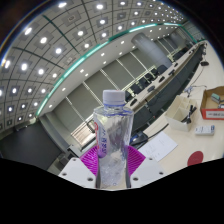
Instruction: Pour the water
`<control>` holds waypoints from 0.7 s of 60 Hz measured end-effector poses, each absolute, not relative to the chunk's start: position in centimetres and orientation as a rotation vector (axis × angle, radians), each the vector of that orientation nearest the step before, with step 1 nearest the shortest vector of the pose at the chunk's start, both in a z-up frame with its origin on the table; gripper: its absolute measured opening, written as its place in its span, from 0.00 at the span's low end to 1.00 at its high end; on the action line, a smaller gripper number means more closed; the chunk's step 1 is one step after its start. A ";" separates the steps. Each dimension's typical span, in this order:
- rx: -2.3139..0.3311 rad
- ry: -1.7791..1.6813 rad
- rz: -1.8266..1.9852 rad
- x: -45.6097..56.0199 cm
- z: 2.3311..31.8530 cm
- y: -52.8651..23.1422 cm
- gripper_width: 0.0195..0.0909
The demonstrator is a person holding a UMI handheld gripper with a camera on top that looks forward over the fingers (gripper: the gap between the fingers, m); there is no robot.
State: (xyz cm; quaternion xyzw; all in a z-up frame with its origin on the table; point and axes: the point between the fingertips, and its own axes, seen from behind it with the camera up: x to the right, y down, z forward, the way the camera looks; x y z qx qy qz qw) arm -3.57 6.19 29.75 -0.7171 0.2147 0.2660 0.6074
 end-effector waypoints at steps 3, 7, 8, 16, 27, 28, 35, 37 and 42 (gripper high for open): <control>-1.671 0.422 0.500 -1.5 30.0 6.0 0.20; -1.693 0.331 0.330 2.0 29.6 5.7 0.20; -1.700 0.308 0.289 2.6 29.5 5.6 0.20; -1.765 0.128 0.005 8.1 26.1 5.6 0.20; -1.855 -0.001 -0.126 13.4 17.8 5.8 0.20; -1.863 -0.004 -0.125 13.7 17.0 5.8 0.20; -1.906 -0.012 -0.113 15.4 12.8 5.5 0.20; -1.914 -0.013 -0.105 15.7 11.5 6.0 0.20; -1.942 -0.013 -0.063 16.1 9.5 5.5 0.20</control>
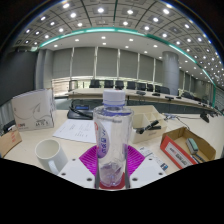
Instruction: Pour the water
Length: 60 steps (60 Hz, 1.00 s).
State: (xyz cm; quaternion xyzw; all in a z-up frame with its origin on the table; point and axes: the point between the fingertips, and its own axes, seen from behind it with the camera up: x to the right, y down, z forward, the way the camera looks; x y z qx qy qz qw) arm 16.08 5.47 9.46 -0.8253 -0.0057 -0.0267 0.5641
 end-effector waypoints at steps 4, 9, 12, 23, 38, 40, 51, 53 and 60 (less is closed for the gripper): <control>-1.918 -0.011 -0.047 16.5 9.2 5.6 0.21; -1.905 -0.018 -0.025 16.5 9.3 5.5 0.26; -1.903 -0.028 -0.026 16.5 9.2 5.6 0.32; -1.994 -0.018 0.020 16.0 8.7 5.0 0.91; -2.070 0.074 0.000 15.3 13.7 1.0 0.93; -2.076 0.082 -0.005 14.8 14.7 0.2 0.93; -2.130 0.103 -0.049 10.8 19.5 -6.4 0.93; -2.133 0.099 -0.065 9.8 20.5 -7.8 0.93; -2.162 0.082 -0.097 6.1 22.9 -13.0 0.94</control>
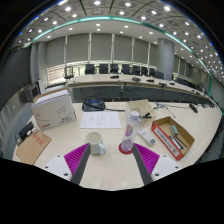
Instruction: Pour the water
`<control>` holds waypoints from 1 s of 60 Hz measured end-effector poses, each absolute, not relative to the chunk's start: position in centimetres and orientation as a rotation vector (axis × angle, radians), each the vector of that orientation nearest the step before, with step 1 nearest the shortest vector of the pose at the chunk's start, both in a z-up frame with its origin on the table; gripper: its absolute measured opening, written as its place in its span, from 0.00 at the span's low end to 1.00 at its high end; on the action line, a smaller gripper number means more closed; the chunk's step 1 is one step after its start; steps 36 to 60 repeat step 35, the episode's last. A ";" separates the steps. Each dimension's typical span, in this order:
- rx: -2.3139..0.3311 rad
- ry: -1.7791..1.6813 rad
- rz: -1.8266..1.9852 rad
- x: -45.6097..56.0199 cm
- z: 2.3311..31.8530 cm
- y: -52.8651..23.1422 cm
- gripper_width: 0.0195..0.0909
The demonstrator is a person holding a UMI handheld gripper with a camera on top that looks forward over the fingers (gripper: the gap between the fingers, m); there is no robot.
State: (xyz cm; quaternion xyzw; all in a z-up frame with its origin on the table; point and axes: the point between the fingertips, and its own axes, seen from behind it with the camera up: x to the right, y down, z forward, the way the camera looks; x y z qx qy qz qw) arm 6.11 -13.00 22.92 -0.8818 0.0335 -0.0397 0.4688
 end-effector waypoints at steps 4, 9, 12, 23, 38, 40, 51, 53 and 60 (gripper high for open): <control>-2.172 0.077 -0.103 4.0 23.9 -16.1 0.93; -2.180 0.064 -0.114 1.8 24.6 -19.2 0.93; -2.186 0.054 -0.119 0.8 24.7 -20.7 0.93; -2.196 0.046 -0.122 -1.1 25.1 -24.4 0.93; -2.178 0.050 -0.162 -0.8 25.6 -25.1 0.93; -2.178 0.050 -0.162 -0.8 25.6 -25.1 0.93; -2.178 0.050 -0.162 -0.8 25.6 -25.1 0.93; -2.178 0.050 -0.162 -0.8 25.6 -25.1 0.93; -2.178 0.050 -0.162 -0.8 25.6 -25.1 0.93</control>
